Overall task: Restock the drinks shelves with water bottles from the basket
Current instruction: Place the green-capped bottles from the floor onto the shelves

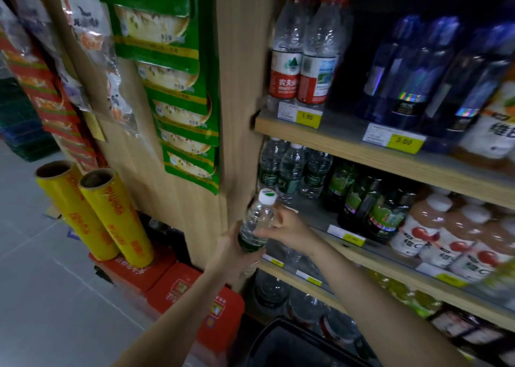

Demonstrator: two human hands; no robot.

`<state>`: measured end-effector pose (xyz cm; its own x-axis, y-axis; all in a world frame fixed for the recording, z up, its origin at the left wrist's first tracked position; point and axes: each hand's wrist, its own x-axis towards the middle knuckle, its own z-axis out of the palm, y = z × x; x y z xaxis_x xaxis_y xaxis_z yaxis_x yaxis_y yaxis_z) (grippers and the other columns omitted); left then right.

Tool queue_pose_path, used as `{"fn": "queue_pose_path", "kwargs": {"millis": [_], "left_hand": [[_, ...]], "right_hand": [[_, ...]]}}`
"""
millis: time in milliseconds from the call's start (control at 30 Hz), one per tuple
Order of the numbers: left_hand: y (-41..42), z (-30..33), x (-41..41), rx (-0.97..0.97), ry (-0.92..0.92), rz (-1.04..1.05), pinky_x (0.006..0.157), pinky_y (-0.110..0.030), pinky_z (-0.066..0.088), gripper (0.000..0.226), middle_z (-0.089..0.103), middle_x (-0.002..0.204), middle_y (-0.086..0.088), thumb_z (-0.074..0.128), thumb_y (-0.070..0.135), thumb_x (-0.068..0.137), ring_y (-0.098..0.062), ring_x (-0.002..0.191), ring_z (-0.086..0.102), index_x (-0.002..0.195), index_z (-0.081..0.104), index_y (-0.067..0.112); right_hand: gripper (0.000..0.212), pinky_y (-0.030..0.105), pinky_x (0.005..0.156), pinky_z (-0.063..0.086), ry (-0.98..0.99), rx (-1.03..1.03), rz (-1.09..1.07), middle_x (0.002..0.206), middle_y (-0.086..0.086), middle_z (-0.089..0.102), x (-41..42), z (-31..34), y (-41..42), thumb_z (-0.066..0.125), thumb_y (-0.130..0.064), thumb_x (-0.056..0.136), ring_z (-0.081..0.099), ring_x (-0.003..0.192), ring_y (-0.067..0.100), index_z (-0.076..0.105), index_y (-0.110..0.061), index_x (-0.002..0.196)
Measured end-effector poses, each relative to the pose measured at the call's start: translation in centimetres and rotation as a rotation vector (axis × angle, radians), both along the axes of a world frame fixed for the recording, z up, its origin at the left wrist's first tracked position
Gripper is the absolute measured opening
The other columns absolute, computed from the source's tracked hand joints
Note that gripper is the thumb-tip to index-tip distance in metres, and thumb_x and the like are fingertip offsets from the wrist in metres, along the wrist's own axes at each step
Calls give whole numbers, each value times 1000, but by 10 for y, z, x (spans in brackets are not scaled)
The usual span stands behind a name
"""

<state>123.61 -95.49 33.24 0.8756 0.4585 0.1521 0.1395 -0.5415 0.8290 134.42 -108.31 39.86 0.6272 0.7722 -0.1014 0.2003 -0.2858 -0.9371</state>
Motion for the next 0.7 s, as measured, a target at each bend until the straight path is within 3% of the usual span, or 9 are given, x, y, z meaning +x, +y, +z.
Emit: {"fn": "queue_pose_path", "kwargs": {"millis": [100,167,267,333,400,467,567,633,700], "left_hand": [[-22,3,18,18,-37,-50,58,2,38,54,58,77,28,78,39,62,25,75,53,106,46,45],[-30,6,32,6,-24,-104,58,-3,45,51,63,77,22,77,45,62,16,73,59,105,50,42],[-27,12,56,37,3,-165,67,-13,48,60,65,98,10,78,47,63,-6,89,64,115,54,29],[-17,13,70,139,62,-166,84,-23,45,71,60,118,-1,74,49,68,-17,109,57,128,49,18],[-5,10,81,243,122,-168,94,-31,42,73,55,129,-3,69,50,74,-20,119,50,135,43,18],[4,8,91,287,159,-181,94,-30,40,71,53,132,-3,68,46,77,-21,120,49,137,41,19],[16,2,109,329,153,-198,95,-31,40,68,49,135,-5,70,39,78,-24,122,47,135,43,17],[24,-5,117,353,172,-205,98,-30,39,69,44,140,-4,69,39,78,-23,126,43,138,39,19],[31,-14,124,388,218,-235,105,-31,36,74,35,148,-2,65,44,80,-20,135,32,143,32,21]], "right_hand": [[50,15,76,48,16,51,-114,95,-17,68,-1,-2,-20,83,-14,65,66,87,-3,60,-19,109],[54,10,70,49,-6,89,-220,92,-13,69,4,-1,-35,83,-9,64,66,82,-5,59,-9,112],[50,17,78,50,-135,103,-366,101,-10,67,17,10,-54,83,-16,66,64,92,-1,56,-27,107],[48,9,76,45,-271,94,-396,100,-19,62,31,22,-61,82,-23,68,58,90,-11,51,-37,102],[56,1,74,41,-390,83,-417,99,-30,55,46,31,-61,81,-25,69,53,88,-19,45,-36,111],[64,-4,75,36,-481,83,-436,102,-32,52,60,33,-54,80,-27,69,49,91,-19,44,-30,122],[71,12,85,40,-515,40,-493,116,-10,58,80,22,-38,79,-28,71,51,106,-1,42,-19,131],[68,25,88,46,-514,13,-554,123,4,60,92,10,-28,79,-26,71,56,113,17,43,-13,128],[63,30,85,48,-457,-4,-639,121,10,60,104,-1,-20,79,-25,72,58,112,25,43,-10,121]]}}
